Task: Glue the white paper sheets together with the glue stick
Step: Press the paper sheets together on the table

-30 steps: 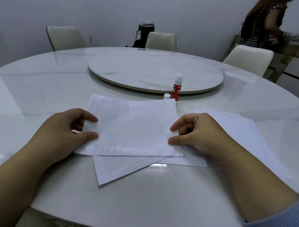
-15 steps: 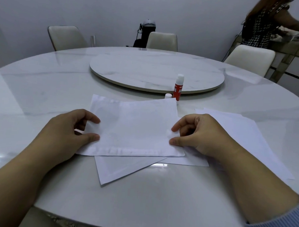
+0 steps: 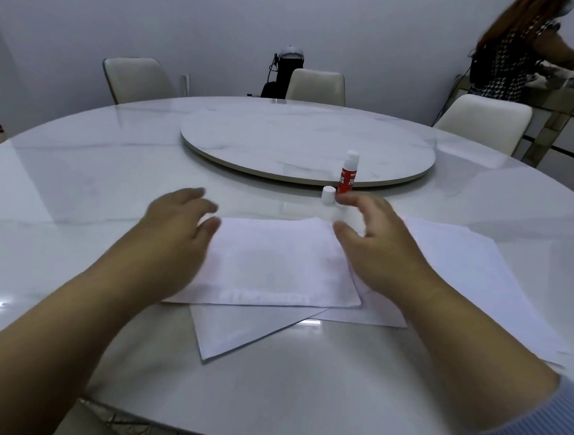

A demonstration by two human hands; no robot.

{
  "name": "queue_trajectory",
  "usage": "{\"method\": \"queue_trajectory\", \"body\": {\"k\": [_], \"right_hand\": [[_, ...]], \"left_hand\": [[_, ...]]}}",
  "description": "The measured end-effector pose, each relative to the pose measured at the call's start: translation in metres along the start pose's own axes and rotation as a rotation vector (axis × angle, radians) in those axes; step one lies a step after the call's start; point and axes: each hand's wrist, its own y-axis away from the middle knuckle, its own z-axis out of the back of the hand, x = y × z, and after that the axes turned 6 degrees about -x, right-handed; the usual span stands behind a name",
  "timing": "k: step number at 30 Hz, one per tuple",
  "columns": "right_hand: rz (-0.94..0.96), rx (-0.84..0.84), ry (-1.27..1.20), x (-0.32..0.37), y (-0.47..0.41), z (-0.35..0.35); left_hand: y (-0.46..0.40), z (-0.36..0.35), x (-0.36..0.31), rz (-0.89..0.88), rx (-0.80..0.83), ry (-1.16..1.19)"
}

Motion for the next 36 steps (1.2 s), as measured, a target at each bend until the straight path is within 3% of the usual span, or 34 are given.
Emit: {"method": "queue_trajectory", "body": {"k": [4,9,24,36], "right_hand": [[0.102,0.322,0.352,0.014,-0.006,-0.038],[0.048,0.438,0.526,0.003,-0.004,-0.054],[-0.034,0.412,0.54,-0.003,0.001,-0.046],[-0.139,0.267,0.433,-0.005,-0.001,-0.034]], "left_hand": [[-0.008,-0.031,-0.019,-0.125,0.188,-0.092],[-0.007,-0.049,-0.005,-0.118,0.322,-0.214],[-0.008,-0.044,0.001,-0.014,0.307,-0.246],[-0.004,-0.043,0.006,0.137,0.242,-0.252]]}}
